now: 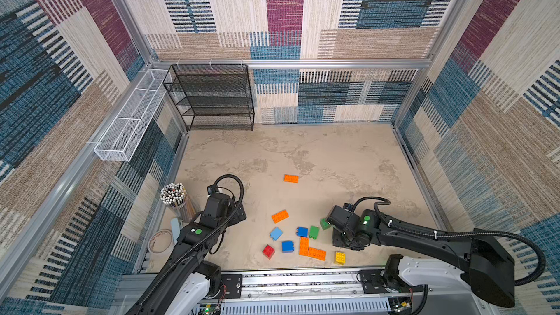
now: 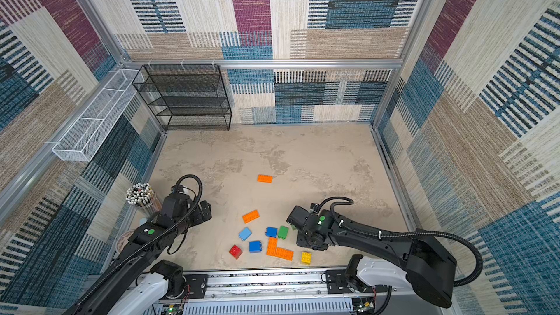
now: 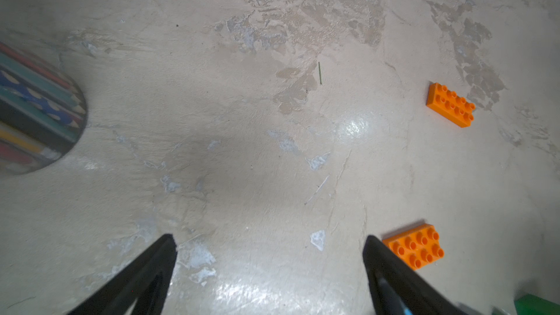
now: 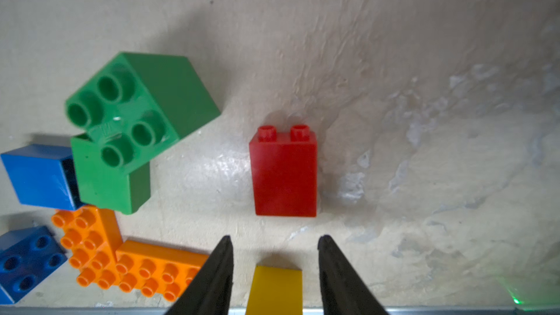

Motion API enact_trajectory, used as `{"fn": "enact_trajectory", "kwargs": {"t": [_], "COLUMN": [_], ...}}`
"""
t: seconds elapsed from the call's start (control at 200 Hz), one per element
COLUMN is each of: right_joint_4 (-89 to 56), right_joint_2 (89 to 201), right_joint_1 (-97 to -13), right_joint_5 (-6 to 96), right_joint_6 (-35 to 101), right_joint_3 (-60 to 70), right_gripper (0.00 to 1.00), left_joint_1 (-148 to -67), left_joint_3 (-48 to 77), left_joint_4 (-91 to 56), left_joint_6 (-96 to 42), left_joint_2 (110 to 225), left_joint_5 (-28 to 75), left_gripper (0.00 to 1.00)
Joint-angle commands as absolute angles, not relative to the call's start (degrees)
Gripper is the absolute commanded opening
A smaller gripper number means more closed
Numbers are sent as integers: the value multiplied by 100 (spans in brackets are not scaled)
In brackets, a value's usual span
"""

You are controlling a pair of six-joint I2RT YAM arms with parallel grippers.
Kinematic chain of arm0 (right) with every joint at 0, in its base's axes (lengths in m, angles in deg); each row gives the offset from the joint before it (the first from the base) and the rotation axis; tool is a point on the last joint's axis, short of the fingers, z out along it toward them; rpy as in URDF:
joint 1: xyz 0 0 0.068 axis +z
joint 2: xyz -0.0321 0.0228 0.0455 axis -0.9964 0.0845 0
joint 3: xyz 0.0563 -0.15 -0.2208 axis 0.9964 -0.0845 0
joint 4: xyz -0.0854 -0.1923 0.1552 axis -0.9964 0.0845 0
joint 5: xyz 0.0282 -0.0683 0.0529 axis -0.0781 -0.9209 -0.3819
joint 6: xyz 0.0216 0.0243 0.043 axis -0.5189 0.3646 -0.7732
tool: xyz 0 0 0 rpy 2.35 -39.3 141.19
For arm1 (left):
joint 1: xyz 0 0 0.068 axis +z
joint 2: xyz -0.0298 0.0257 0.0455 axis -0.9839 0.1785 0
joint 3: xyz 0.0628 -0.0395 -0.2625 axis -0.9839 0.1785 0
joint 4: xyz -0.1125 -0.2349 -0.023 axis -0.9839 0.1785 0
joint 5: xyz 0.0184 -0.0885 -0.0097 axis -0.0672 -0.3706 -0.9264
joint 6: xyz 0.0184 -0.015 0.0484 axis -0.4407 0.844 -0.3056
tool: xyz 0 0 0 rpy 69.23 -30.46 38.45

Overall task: Assemble the letter p with lego
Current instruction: Pick up the lego brick from the center of the board.

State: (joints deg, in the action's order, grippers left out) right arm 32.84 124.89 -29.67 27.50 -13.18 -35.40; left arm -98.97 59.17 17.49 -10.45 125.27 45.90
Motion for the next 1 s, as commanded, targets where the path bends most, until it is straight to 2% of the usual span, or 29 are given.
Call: {"fn": "enact_trajectory", "kwargs": {"t": [0.0,0.205,0.311,0.671,0.807,0.992], "right_joint_4": [3067,2916,2840,2722,2900,2270], "right_joint_2": [12699,13051,13239,13255,12970,12182], "right_joint_1": [-2962,-3045,-3114,-3127,-3123,-3127], "right_joint_5": [2403,2101,2067,2084,1868,1597], "right_joint_6": [-1589,-1532,-1441,-1249,-1052,224], "right_joint_3": [-3516,-3455,-3481,-3579,-3401,-2887], "right_gripper": [51,54,52,32,27,23], "left_joint_1": [-9891,-9889,-9892,-9895,-9888,-9890], "left_joint_3": [5931,5954,5954,5952,5930,5444], "left_joint_4": [1672,1662,1667,1689,1637,1619], "left_joint_6": [-1125,-1129,-1126,-1105,-1035,-864], "left_joint_2": [12480,12450,12449,12452,12510,13049], "left_joint_5": [4576,4562,4568,4590,4529,3547], "left_gripper": [98,98,98,98,98,98]}}
